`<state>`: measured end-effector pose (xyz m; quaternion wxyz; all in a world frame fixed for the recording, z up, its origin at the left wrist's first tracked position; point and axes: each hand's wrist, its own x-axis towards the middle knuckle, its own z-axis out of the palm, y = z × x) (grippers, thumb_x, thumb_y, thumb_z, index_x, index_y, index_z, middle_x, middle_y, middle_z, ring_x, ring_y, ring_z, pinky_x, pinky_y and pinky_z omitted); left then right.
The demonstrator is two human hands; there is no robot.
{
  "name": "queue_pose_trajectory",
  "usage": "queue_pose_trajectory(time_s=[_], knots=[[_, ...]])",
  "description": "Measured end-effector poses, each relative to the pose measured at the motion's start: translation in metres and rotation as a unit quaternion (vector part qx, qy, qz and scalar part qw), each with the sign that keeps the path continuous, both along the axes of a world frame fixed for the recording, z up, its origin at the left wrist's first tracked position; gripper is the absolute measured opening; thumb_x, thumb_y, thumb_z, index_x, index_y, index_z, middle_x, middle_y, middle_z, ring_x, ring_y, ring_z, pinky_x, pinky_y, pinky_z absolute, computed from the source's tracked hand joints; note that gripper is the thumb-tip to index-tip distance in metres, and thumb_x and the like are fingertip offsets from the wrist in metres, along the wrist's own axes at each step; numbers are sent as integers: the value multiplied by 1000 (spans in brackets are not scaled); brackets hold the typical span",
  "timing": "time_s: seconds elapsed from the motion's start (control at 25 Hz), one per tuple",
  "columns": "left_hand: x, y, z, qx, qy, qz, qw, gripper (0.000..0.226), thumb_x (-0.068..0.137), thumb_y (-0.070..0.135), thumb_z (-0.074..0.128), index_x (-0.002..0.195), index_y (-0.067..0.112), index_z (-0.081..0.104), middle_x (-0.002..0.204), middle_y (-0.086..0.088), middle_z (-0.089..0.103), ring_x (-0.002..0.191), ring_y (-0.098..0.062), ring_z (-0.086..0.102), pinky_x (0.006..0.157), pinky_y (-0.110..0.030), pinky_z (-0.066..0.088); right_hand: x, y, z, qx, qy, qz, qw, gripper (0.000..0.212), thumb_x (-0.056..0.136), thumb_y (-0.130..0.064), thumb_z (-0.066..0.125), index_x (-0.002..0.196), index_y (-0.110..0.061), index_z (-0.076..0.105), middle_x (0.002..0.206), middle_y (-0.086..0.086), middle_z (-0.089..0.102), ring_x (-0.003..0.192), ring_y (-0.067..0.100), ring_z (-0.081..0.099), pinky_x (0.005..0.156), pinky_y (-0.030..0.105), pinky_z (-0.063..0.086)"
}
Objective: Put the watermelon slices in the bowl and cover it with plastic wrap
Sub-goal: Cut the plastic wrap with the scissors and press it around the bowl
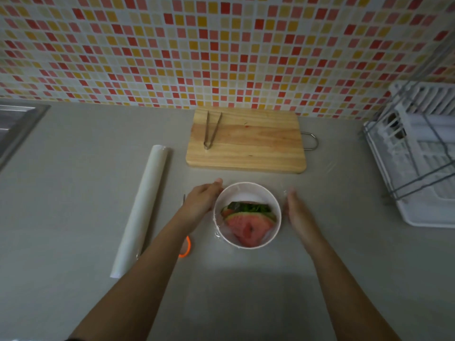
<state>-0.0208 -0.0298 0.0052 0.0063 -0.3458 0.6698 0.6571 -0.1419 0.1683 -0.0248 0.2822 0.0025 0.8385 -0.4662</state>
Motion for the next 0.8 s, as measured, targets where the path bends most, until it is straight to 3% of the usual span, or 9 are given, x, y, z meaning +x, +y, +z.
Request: queue_pose_trajectory(time_s=[0.08, 0.12, 0.28, 0.4, 0.52, 0.6, 0.68, 0.72, 0.8], knots=[[0, -2, -4, -47, -13, 7, 999, 56, 81, 56, 54, 77, 1, 63, 75, -7, 65, 75, -23, 61, 82, -43, 51, -18, -8, 4, -30, -55, 65, 996, 81, 66, -83, 29, 76, -16, 72, 81, 1, 72, 87, 22, 66, 83, 38, 48], [0, -2, -6, -59, -14, 15, 998, 49, 79, 53, 58, 69, 5, 58, 70, -7, 59, 71, -22, 56, 74, -40, 49, -23, -13, 4, -45, -66, 95, 992, 76, 66, -81, 34, 81, -18, 73, 83, 0, 74, 87, 19, 67, 84, 39, 48], [2, 2, -7, -17, 13, 81, 996, 29, 93, 28, 56, 68, 14, 49, 70, -6, 59, 64, -20, 55, 61, -31, 45, -35, -25, -1, -102, -18, 44, 994, 34, 84, -44, 53, 68, -15, 61, 61, -3, 63, 63, 16, 59, 71, 36, 46], [8, 4, -14, 36, 1, 204, 978, 32, 100, 33, 41, 79, 11, 52, 82, -9, 65, 67, -18, 64, 68, -34, 51, -42, -26, -5, -159, -58, 3, 986, 33, 88, -22, 50, 56, -17, 51, 46, -4, 52, 48, 13, 50, 61, 32, 39], [10, -7, -19, 57, -41, 309, 949, 49, 100, 43, 28, 100, 4, 57, 102, -21, 65, 90, -35, 64, 91, -45, 51, -49, -26, 0, -154, -74, -27, 985, 35, 91, -32, 46, 59, -21, 54, 45, -6, 50, 50, 13, 48, 57, 28, 40], [8, -10, -15, -105, -33, 255, 961, 42, 99, 44, 33, 104, 9, 57, 99, -11, 64, 92, -29, 62, 88, -31, 51, -53, -26, 6, -123, -119, -7, 985, 40, 88, -56, 43, 78, -21, 60, 54, -6, 56, 59, 11, 55, 63, 26, 46], [2, -9, -5, -283, 7, 94, 954, 36, 98, 38, 42, 100, 11, 65, 96, -3, 61, 85, -15, 56, 70, -6, 40, -57, -25, 10, -72, -139, 99, 983, 61, 71, -77, 45, 91, -23, 65, 69, -7, 61, 75, 11, 60, 81, 30, 49], [-3, -8, 0, -319, 8, 11, 947, 36, 98, 38, 44, 100, 11, 68, 96, 0, 61, 84, -12, 54, 68, -6, 37, -58, -26, 13, -55, -133, 146, 979, 69, 62, -81, 46, 93, -23, 69, 72, -7, 63, 79, 12, 61, 86, 33, 47], [-9, -5, 1, -344, -26, -106, 932, 35, 96, 39, 47, 98, 13, 70, 91, 2, 64, 85, -14, 57, 75, -22, 44, -58, -26, 18, -30, -100, 206, 973, 63, 60, -79, 49, 88, -28, 75, 62, -7, 64, 71, 13, 62, 79, 32, 45]])
